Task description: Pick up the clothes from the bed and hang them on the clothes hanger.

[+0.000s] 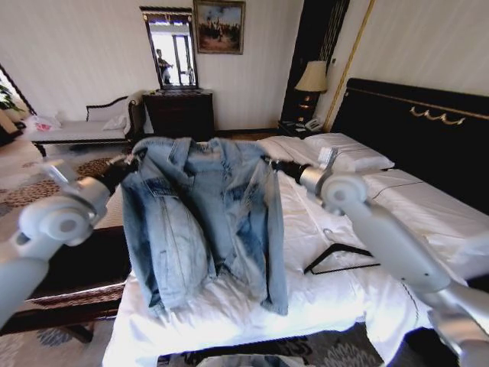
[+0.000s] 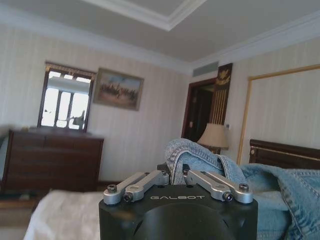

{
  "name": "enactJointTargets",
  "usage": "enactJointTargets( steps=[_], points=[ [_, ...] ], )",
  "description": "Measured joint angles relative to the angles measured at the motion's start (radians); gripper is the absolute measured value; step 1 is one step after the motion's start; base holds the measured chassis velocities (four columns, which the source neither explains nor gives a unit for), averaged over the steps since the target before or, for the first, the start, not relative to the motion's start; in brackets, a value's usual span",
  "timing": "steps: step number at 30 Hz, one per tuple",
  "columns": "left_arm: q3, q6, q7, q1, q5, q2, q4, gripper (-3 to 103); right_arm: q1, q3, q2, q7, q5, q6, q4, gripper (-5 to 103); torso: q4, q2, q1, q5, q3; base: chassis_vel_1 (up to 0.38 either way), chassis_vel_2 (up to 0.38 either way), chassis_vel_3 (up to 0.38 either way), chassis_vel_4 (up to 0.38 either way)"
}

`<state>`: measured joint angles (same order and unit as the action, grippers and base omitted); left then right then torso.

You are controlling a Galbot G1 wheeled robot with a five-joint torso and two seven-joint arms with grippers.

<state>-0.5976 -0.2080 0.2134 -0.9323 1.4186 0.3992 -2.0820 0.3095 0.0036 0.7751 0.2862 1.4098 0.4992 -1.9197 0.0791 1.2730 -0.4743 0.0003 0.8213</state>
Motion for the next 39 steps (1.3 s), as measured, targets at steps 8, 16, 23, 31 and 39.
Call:
enactJointTargets(
  steps=[8, 16, 23, 31, 39],
  points=[
    [-0.025, 0.000, 0.033, 0.103, 0.090, -0.121, 0.004, 4, -0.144, -0.064, 0.004, -0.029, -0.070, -0.016, 0.033, 2, -0.0004, 0.000, 0.000, -0.0005, 0.000, 0.000, 0.000, 0.000, 0.000],
    [-0.010, 0.002, 0.021, 0.183, 0.136, -0.198, 0.049, 4, -0.330, -0.185, 0.060, -0.029, -0.075, -0.055, 0.147, 2, -0.0009, 0.000, 0.000, -0.0006, 0.000, 0.000, 0.000, 0.000, 0.000],
    [-0.088, 0.001, 0.095, 0.103, 0.152, -0.198, -0.045, 4, -0.298, -0.152, 0.021, -0.017, -0.012, -0.052, 0.098, 2, -0.0006, 0.000, 0.000, -0.0002, 0.000, 0.000, 0.000, 0.000, 0.000],
    [-0.466, -0.123, 0.326, -0.153, 0.446, -0.108, -0.363, 4, 0.086, 0.313, -0.336, 0.095, 0.404, -0.009, -0.348, 2, 0.0012, 0.000, 0.001, 0.0004, -0.001, 0.000, 0.000, 0.000, 0.000],
    [-1.159, -0.394, 0.585, -0.577, 1.012, -0.061, -0.432, 4, 0.175, 0.591, -0.496, 0.303, 0.859, 0.111, -0.507, 2, -0.0006, 0.001, 0.001, -0.0014, -0.001, 0.000, 0.000, 0.000, 0.000]
  ],
)
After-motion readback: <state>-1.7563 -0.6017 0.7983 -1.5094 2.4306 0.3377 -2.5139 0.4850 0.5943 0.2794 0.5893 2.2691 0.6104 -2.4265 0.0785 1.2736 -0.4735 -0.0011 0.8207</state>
